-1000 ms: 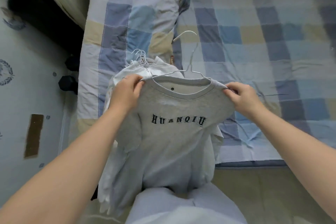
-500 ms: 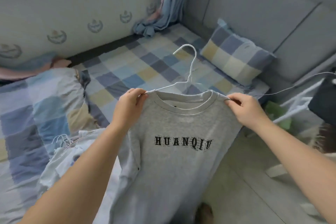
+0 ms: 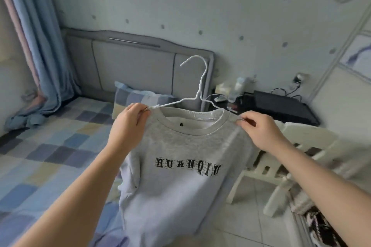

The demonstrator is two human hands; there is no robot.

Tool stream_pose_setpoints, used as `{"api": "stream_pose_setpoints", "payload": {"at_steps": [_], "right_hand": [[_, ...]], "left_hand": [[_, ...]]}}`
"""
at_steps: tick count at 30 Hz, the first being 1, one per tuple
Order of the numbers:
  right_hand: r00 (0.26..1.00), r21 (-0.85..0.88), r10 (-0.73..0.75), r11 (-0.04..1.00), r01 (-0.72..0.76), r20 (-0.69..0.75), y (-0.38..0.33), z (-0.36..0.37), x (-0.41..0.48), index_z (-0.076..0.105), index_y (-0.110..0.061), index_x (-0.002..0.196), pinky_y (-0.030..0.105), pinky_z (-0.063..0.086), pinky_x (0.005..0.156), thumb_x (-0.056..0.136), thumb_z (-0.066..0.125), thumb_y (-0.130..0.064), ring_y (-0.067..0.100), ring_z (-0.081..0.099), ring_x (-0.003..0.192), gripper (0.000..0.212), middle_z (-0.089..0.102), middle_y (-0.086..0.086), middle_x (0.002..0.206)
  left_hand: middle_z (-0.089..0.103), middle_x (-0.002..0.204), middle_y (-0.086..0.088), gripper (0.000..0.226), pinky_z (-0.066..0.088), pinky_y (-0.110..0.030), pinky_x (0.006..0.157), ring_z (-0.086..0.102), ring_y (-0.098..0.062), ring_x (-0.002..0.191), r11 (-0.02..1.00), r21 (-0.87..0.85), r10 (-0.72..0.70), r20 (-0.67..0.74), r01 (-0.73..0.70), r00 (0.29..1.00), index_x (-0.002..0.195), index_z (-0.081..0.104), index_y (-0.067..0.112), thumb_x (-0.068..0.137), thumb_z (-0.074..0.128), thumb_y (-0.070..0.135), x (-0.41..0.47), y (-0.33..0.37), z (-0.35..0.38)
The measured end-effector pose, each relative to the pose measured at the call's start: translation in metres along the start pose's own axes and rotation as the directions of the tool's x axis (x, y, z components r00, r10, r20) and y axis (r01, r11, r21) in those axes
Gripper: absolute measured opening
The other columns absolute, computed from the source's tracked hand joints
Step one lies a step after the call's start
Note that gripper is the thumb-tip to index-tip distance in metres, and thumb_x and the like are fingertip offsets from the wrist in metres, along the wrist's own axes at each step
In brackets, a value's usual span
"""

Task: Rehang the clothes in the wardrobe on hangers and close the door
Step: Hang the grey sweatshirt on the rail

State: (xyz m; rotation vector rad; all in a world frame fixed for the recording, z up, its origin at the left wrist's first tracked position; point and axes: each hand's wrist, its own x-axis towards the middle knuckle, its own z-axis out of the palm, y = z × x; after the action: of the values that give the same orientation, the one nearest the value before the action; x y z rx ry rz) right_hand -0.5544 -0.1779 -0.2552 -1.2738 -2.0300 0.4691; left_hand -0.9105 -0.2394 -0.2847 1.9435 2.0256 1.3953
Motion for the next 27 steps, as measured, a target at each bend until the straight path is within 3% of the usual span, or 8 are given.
{"api": "stream_pose_setpoints", "payload": {"at_steps": [3, 7, 11, 14, 17, 21, 27], "right_hand": [[0.994, -0.062, 0.021, 0.998, -0.027, -0.103, 0.046, -0.077, 0.001, 0.069, -0.028, 0.085, 0.015, 0.044, 0.070, 0.092, 0.067, -0.024, 0.003, 0.061, 0.079, 0.009, 0.069, -0.011, 0.082], [0.973, -0.149, 0.053, 0.985, -0.088, -0.224, 0.094, -0.173, -0.003, 0.070, -0.016, 0.084, 0.032, 0.045, 0.074, 0.093, 0.065, -0.022, 0.015, 0.059, 0.074, 0.011, 0.067, -0.001, 0.078], [0.941, -0.216, 0.059, 0.967, -0.136, -0.333, 0.122, -0.260, -0.014, 0.067, -0.012, 0.078, 0.034, 0.044, 0.071, 0.094, 0.065, -0.021, 0.017, 0.053, 0.067, 0.018, 0.061, 0.005, 0.072], [0.916, -0.257, 0.055, 0.952, -0.168, -0.397, 0.136, -0.317, -0.022, 0.072, -0.012, 0.085, 0.031, 0.046, 0.076, 0.094, 0.065, -0.020, 0.014, 0.060, 0.075, 0.014, 0.066, -0.001, 0.079], [0.879, -0.278, 0.064, 0.936, -0.217, -0.472, 0.149, -0.365, -0.029, 0.074, -0.018, 0.087, 0.028, 0.046, 0.076, 0.093, 0.066, -0.019, 0.009, 0.061, 0.077, 0.010, 0.067, -0.007, 0.080], [0.805, -0.319, 0.076, 0.893, -0.318, -0.588, 0.162, -0.425, -0.045, 0.070, -0.022, 0.080, 0.032, 0.045, 0.071, 0.094, 0.065, -0.020, 0.016, 0.059, 0.072, 0.015, 0.066, -0.003, 0.075], [0.648, -0.338, 0.132, 0.766, -0.547, -0.750, 0.152, -0.493, -0.079, 0.067, -0.024, 0.076, 0.026, 0.039, 0.059, 0.093, 0.064, -0.026, 0.005, 0.049, 0.059, 0.018, 0.062, -0.001, 0.065]], "left_hand": [[0.063, 0.093, 0.000, 0.013, 0.046, -0.038, 0.076, 0.057, -0.025, 0.089, 0.994, -0.062, 0.095, 0.035, -0.093, 0.995, 0.098, 0.065, 0.013, 0.100, 0.056, 0.023, 0.040, 0.069, 0.057], [0.059, 0.086, 0.008, 0.011, 0.038, -0.030, 0.070, 0.054, -0.017, 0.082, 0.971, -0.160, 0.188, 0.051, -0.178, 0.981, 0.096, 0.066, 0.018, 0.099, 0.058, 0.024, 0.084, 0.157, 0.127], [0.058, 0.082, 0.013, 0.008, 0.035, -0.008, 0.067, 0.050, -0.001, 0.075, 0.916, -0.290, 0.310, 0.072, -0.278, 0.948, 0.094, 0.065, 0.018, 0.098, 0.059, 0.021, 0.125, 0.241, 0.189], [0.057, 0.080, 0.015, 0.007, 0.034, -0.016, 0.065, 0.050, -0.005, 0.074, 0.854, -0.374, 0.420, 0.090, -0.360, 0.903, 0.095, 0.064, 0.019, 0.098, 0.058, 0.020, 0.152, 0.307, 0.236], [0.056, 0.081, 0.017, 0.008, 0.034, -0.010, 0.061, 0.051, 0.003, 0.074, 0.784, -0.466, 0.508, 0.099, -0.411, 0.856, 0.093, 0.061, 0.023, 0.099, 0.057, 0.021, 0.177, 0.371, 0.282], [0.056, 0.084, 0.014, 0.010, 0.035, -0.010, 0.061, 0.052, 0.003, 0.076, 0.653, -0.585, 0.639, 0.085, -0.481, 0.765, 0.092, 0.060, 0.022, 0.100, 0.054, 0.019, 0.209, 0.455, 0.341], [0.059, 0.076, 0.009, 0.014, 0.034, -0.005, 0.067, 0.054, 0.002, 0.075, 0.361, -0.771, 0.834, 0.017, -0.524, 0.551, 0.088, 0.060, 0.014, 0.100, 0.054, 0.017, 0.239, 0.585, 0.408]]}}
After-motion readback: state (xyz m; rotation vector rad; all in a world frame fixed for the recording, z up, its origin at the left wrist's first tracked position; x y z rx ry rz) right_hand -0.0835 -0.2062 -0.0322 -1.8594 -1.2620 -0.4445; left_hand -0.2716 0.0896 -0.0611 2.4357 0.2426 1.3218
